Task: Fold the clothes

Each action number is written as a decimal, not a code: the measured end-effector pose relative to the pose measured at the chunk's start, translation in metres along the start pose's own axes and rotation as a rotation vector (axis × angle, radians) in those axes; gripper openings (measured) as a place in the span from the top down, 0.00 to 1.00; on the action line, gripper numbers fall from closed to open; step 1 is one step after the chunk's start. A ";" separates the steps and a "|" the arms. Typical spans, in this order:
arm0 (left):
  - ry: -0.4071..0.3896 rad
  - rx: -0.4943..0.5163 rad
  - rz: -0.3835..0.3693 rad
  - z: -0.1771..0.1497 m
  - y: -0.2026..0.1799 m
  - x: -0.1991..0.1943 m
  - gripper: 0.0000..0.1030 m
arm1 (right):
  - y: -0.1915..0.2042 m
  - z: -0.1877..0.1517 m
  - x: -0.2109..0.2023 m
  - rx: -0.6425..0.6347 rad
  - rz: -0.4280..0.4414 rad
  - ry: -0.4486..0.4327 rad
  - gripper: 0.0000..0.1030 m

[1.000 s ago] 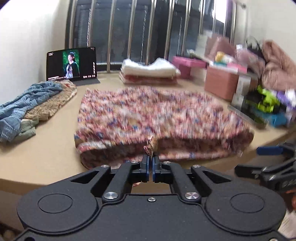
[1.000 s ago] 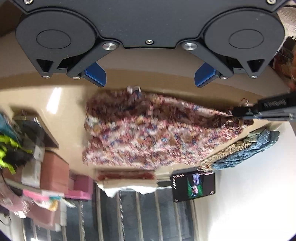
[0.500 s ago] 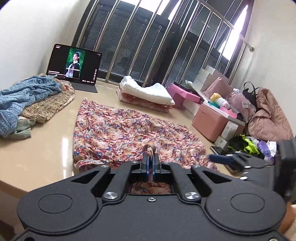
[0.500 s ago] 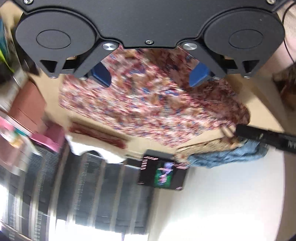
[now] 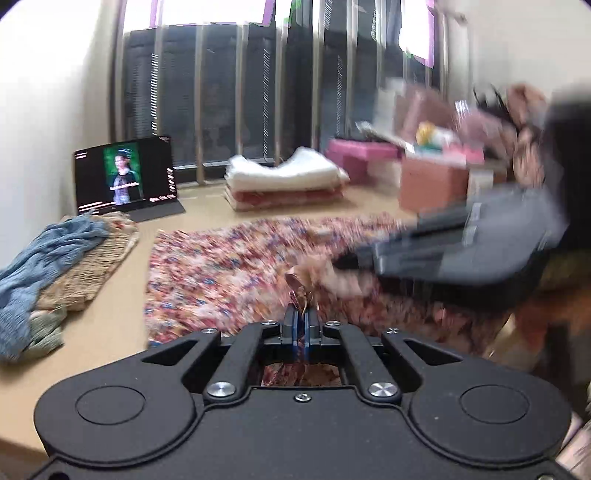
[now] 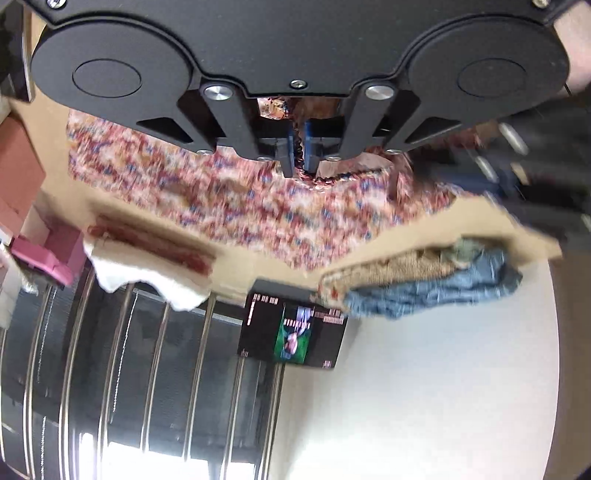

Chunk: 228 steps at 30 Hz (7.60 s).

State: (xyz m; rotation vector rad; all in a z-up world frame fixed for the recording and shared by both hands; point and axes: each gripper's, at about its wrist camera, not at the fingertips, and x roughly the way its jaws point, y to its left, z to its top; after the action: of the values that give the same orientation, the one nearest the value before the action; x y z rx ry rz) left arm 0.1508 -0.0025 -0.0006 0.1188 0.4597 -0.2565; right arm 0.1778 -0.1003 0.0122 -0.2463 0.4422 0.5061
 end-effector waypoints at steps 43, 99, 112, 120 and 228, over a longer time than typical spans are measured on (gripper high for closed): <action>-0.040 -0.251 0.080 -0.027 0.070 -0.066 0.02 | -0.036 -0.074 -0.089 0.187 -0.097 0.009 0.23; -0.001 -0.037 0.261 -0.010 0.049 -0.030 0.19 | -0.074 -0.006 -0.099 0.363 0.067 -0.028 0.04; 0.173 -0.260 0.122 -0.023 0.086 0.027 0.74 | -0.032 0.150 0.208 0.425 0.209 0.460 0.49; 0.155 -0.314 0.051 -0.027 0.104 0.023 0.79 | -0.004 0.126 0.305 0.427 0.050 0.581 0.59; 0.281 0.902 -0.017 -0.090 0.006 0.010 0.10 | 0.012 -0.109 -0.015 -0.616 0.051 0.339 0.00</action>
State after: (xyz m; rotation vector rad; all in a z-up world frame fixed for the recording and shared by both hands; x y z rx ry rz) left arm 0.1230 0.0167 -0.0849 1.0428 0.5965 -0.4530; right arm 0.1217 -0.1324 -0.0783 -0.9256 0.6155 0.6453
